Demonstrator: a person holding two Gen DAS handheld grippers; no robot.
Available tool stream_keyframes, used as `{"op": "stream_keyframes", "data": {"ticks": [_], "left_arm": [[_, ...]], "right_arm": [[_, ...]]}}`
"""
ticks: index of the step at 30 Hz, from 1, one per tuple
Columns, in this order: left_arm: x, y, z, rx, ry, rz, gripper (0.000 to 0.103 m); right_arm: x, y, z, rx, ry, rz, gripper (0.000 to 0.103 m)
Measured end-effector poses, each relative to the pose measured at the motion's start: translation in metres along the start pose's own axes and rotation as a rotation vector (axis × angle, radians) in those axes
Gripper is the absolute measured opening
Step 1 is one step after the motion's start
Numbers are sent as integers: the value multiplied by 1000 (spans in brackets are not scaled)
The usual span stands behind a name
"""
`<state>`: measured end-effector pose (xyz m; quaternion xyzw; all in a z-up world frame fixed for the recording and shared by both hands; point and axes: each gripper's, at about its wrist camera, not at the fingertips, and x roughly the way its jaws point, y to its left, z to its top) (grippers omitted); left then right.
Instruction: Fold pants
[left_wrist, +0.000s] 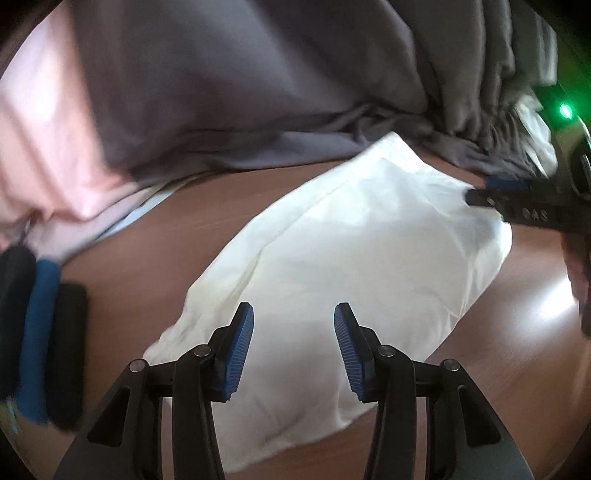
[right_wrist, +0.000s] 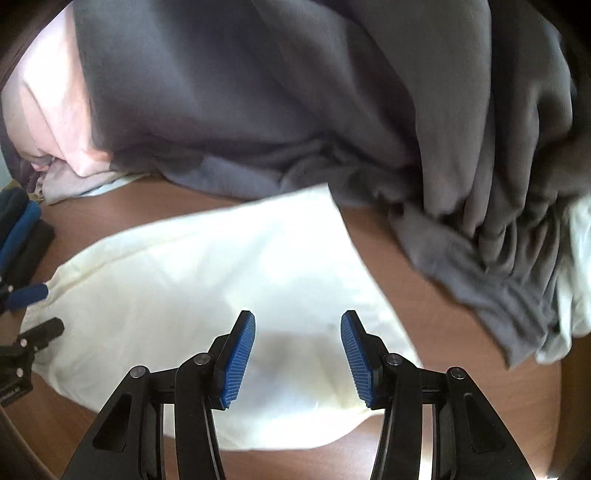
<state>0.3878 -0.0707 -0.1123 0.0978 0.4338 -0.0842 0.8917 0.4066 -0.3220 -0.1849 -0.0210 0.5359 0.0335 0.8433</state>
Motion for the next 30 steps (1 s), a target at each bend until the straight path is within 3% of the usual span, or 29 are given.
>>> {"op": "stream_keyframes", "data": {"ticks": [3,5,8,14,19,30], "left_arm": [[-16,5,-15,-97,-38,39,46],[-21,4,-22,-110,-50,61,46],[-19,-6,-26,-78,-65,100,46],[-3,-25,-15,-12,-61,132,46],[7,-31,-4,-7,-61,139,52],[20,-38,-7,32,-8,146,52]], "right_arm": [[-17,-11,-14,119,-31,-7,49],[-34,-19,-24,208,-69,-33,49],[-48,-32,-42,319,-112,-88,49],[-44,-62,-57,502,-136,-82,49],[-29,-80,-64,656,-122,-7,56],[3,-89,-60,720,-97,19,57]]}}
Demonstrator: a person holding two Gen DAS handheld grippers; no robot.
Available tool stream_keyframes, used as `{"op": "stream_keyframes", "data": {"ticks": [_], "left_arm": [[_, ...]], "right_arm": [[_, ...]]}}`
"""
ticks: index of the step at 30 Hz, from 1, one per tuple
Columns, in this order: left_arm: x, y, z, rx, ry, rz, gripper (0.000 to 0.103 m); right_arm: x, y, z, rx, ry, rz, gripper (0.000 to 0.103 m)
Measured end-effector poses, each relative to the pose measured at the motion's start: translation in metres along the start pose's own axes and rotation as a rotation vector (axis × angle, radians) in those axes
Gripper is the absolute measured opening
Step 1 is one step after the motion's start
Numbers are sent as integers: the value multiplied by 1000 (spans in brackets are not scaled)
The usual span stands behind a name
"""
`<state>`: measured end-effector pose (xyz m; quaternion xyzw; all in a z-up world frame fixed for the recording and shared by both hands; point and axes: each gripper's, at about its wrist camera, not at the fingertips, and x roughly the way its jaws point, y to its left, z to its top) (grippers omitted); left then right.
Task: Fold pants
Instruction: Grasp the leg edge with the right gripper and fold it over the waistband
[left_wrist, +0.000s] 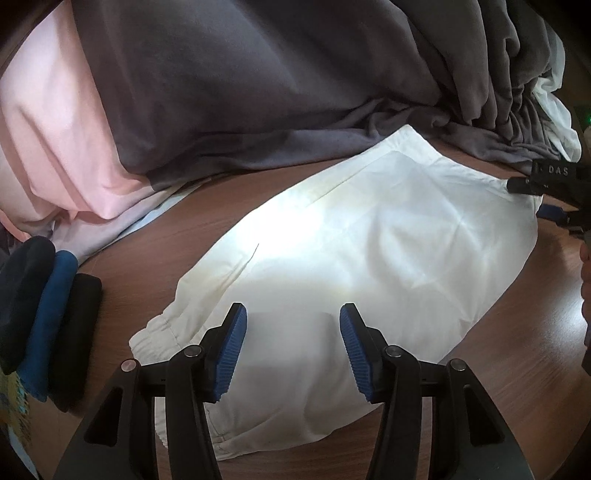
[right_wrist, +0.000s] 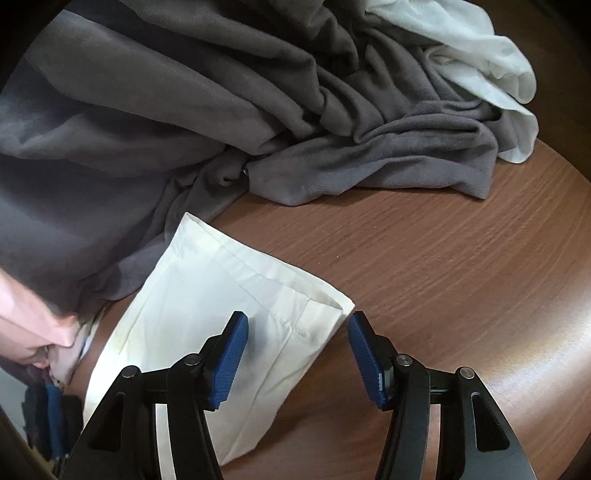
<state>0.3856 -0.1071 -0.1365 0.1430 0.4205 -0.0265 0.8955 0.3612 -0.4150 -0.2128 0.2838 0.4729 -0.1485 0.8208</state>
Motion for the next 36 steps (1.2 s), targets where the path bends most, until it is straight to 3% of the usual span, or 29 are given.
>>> {"op": "stream_keyframes", "data": {"ticks": [2,4,6,9,15,23,30,36], "left_arm": [[2,1,0,1,8,4,52],[5,2,-1,-1,17,7,52],[6,4,-1,-4,23,3,52],[7,8,-2,-13,31,-3,52],[10,11,-5,-22,58,-28,52],[-10,-5,-17,10,50,-81,52],[-6,-14,-27,53,69,-85,55],[-27,6,-24,-27,31,-125,56]], "right_arm": [[2,2,2,-4,-11,-6,56],[5,5,4,-13,-11,-16,50],[10,9,5,-49,7,-30,19],[10,13,4,-77,11,-23,10],[-29,27,3,-133,-53,-32,9],[-96,14,-18,-164,-77,-133,9],[-120,14,-27,-209,-93,-171,9],[-141,40,-31,-319,-158,-148,9]]}}
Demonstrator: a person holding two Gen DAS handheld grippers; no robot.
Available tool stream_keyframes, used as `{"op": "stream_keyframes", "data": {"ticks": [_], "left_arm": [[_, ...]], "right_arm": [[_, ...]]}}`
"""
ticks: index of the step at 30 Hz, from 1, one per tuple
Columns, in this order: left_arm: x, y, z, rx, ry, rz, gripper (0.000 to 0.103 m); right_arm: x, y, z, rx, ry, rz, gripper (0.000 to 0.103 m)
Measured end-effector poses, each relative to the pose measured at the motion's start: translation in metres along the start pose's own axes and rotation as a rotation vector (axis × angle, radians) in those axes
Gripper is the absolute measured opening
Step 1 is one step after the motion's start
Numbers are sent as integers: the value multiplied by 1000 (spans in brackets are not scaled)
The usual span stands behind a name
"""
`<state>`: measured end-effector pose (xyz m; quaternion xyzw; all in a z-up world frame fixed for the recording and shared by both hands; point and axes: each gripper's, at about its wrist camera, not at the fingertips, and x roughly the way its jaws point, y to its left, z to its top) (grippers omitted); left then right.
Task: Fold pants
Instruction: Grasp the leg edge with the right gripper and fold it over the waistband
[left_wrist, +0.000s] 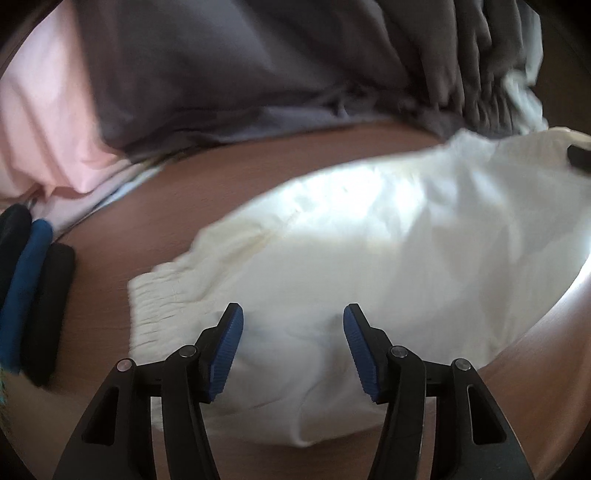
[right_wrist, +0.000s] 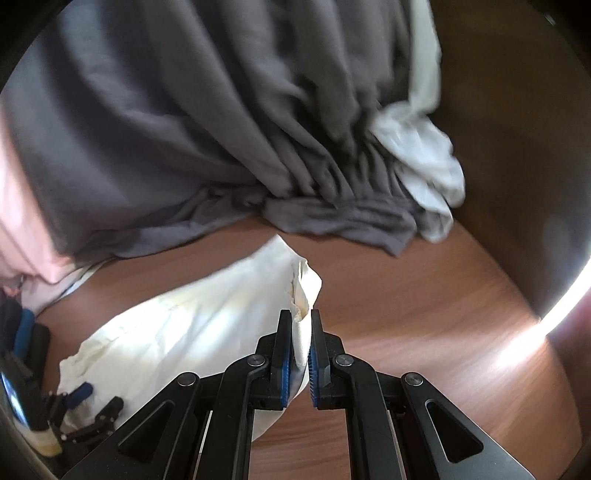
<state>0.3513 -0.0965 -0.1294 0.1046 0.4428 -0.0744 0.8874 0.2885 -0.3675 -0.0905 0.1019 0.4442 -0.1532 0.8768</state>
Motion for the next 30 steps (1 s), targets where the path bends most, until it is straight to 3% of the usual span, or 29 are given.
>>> {"op": "stream_keyframes", "data": {"ticks": [4,9,18,24,30], "left_arm": [[-43,26,-9,-64,-78,63,61],[-70,66,-27,-142,-79,152,61],[-78,120,-66,-271,-20,232,61],[-77,139,-85,-305,12,268,61],[-74,148,-91,-297,28,276,61]], "right_arm": [[-25,31,10,-148,-95,67,9],[-52,95,12,-438,-207,162,9],[-75,214,-42,-872,-284,403,9],[-52,262,-100,-1050,-183,507,9],[-35,271,-131,-1071,-67,560,9]]}}
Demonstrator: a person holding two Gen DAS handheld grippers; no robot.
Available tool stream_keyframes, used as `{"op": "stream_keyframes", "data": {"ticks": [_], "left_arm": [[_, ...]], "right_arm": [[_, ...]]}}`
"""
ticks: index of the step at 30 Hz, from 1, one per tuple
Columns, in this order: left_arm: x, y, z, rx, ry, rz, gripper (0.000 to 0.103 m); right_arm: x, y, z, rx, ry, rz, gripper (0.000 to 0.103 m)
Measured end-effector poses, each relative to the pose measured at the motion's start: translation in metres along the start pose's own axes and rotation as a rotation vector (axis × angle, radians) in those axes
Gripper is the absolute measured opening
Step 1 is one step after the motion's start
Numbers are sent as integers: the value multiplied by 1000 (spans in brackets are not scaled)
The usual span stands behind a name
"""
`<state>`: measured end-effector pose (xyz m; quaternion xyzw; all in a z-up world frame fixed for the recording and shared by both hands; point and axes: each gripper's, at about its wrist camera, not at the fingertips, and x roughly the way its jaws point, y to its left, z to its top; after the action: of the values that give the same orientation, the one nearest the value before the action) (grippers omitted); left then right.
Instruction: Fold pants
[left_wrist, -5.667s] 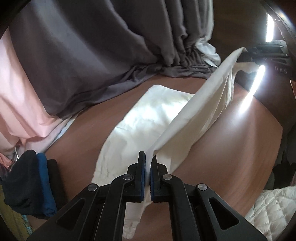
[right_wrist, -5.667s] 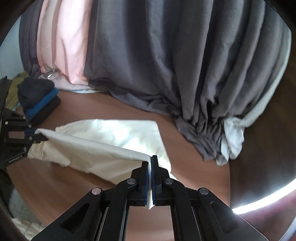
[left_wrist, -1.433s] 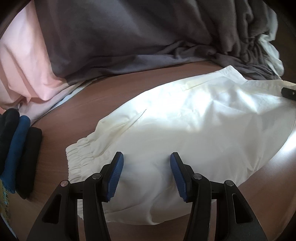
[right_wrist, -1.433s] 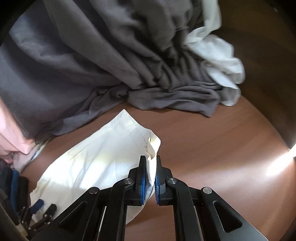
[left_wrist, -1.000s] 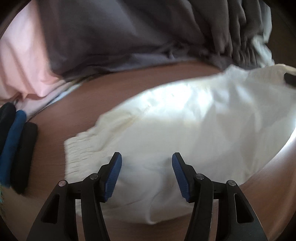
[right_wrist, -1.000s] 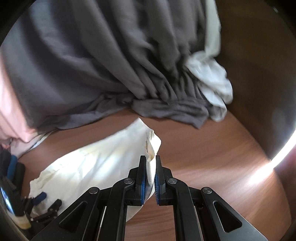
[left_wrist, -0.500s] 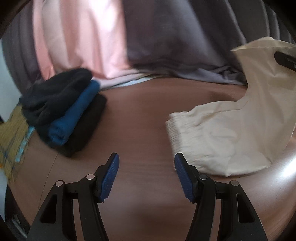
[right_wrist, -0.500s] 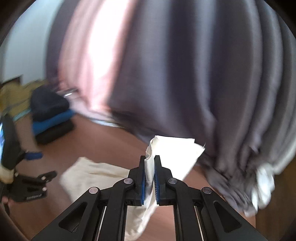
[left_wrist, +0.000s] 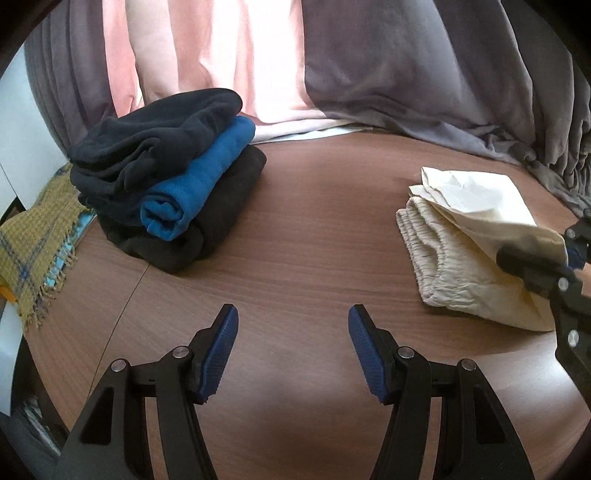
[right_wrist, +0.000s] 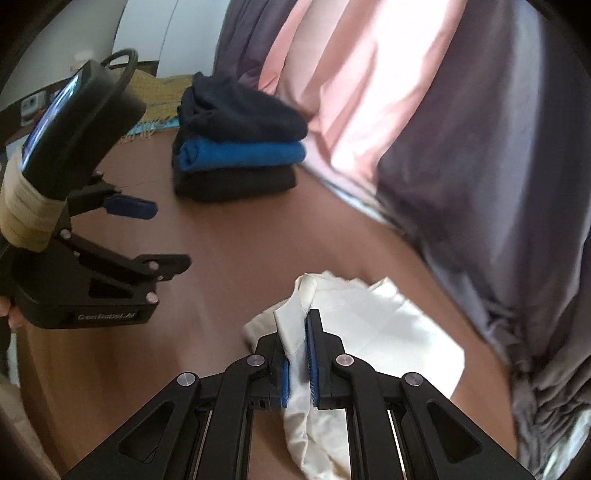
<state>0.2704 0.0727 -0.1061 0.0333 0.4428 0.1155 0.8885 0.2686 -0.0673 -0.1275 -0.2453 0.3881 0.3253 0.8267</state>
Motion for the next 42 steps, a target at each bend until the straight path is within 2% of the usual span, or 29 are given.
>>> {"op": "stream_keyframes", "data": {"ticks": [1,2,3,5,7,9,13,16,21,24,27,29,32,36,38,42], "left_arm": [[1,1,0,6,3,4,61],[2,0,0,9,3,6,61],[2,1,1,12,2,8,61],[1,2,3,18,-4,18,61],[-1,3,4,21,-15,16,61],[-5,1,8,29,-33,0,61],[-16,-4,19,32,-69,-49,61],[-31,-12,28,51,-101,-121,61],[-50,-36,32,183,-159,-304,61],[-49,-48,35,244,-146,-393,61],[-44,-58,40,279,-138,-418,54],[-40,-63,41,287,-115,-448,53],[-30,-68,39,286,-66,-445,52],[-19,-68,35,266,2,-470,41],[-18,-67,34,259,9,-469,39],[-13,-68,35,235,42,-493,24]], "right_arm": [[2,2,-1,13,2,13,10],[3,2,-2,25,10,34,21],[3,2,-3,37,24,66,41],[-1,7,-4,67,22,96,56],[-15,17,-5,56,-2,100,56],[-30,18,-10,63,-17,58,56],[-45,-12,-19,241,-21,-4,56],[-51,-40,-29,364,-9,-50,56],[-48,-67,-63,513,83,-101,56],[-53,-73,-79,569,112,-131,56],[-56,-79,-95,643,138,-152,56],[-58,-80,-105,682,161,-159,56],[-56,-79,-117,728,195,-142,56],[-50,-78,-124,743,212,-132,56],[-45,-80,-126,751,220,-123,56],[-36,-82,-131,767,233,-111,56]]}}
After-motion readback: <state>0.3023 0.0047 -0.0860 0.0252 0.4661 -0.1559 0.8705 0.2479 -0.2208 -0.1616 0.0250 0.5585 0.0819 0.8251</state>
